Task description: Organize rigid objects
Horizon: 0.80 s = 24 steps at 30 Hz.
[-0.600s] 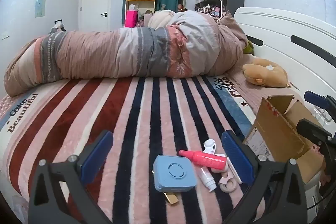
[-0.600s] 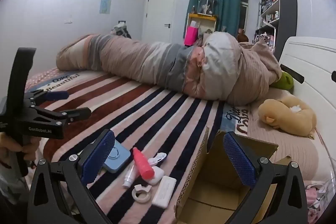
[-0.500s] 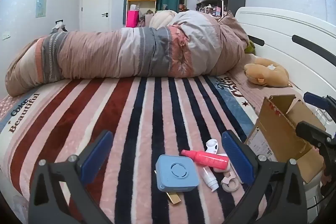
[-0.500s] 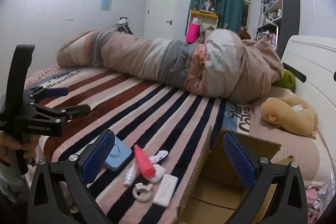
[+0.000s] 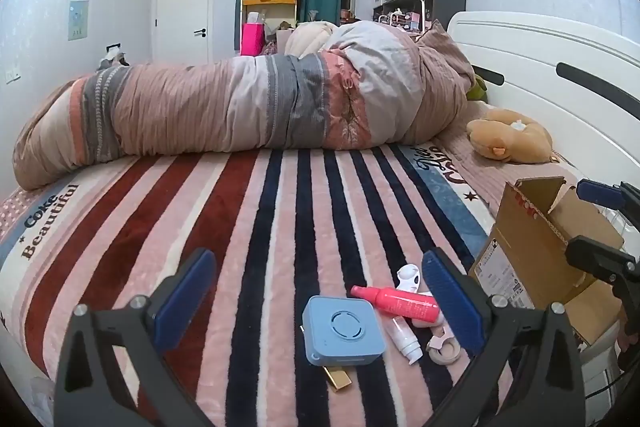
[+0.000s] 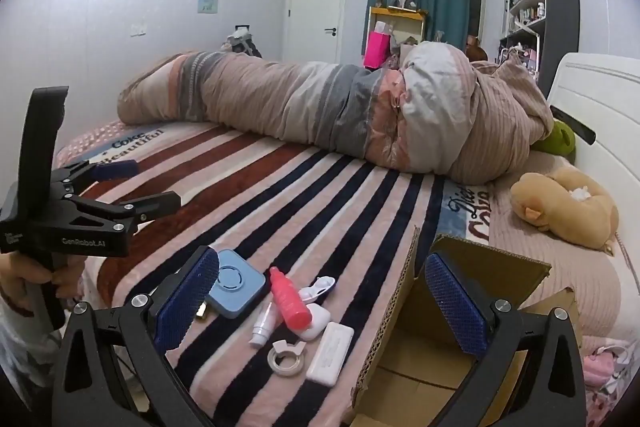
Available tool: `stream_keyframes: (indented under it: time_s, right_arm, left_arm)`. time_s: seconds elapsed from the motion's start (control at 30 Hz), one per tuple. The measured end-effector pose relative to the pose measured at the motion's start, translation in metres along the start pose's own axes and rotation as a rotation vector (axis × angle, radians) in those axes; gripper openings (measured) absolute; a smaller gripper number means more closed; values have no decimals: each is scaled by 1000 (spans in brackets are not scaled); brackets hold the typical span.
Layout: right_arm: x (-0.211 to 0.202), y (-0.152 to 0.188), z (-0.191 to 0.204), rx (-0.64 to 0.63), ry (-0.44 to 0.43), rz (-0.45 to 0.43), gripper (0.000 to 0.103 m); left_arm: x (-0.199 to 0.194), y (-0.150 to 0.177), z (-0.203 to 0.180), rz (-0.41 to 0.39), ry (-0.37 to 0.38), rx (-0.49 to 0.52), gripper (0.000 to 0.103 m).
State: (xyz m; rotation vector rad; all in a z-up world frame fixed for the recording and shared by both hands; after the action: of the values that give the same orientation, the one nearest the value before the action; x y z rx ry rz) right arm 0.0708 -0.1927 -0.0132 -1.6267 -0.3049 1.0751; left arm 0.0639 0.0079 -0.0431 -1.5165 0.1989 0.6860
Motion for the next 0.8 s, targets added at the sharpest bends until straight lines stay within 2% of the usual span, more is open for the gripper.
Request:
stream_keyframes:
  time_s: [0.27,0.8]
  right_arm:
    - [-3,-3,-6,42,-45,11,103]
    - [-2,2,-8,99,-65,22,103]
  left_arm:
    - [-7,-1,-5,-22,-12,31,103]
    - [-11,-2,-9,-32,-12,33,103]
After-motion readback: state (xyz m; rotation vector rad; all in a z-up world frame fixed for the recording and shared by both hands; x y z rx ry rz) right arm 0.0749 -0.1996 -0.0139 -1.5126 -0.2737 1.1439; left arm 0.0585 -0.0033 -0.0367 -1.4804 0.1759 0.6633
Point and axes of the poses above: each gripper's, at about its wrist camera, not at the fingertips, and x roughly the way its jaws point, z to its left, y to its underside, the point moved 8 cm from there along x, roughly the way its jaws point, and after that the axes turned 15 degrees about -y, right-handed, at the moved point
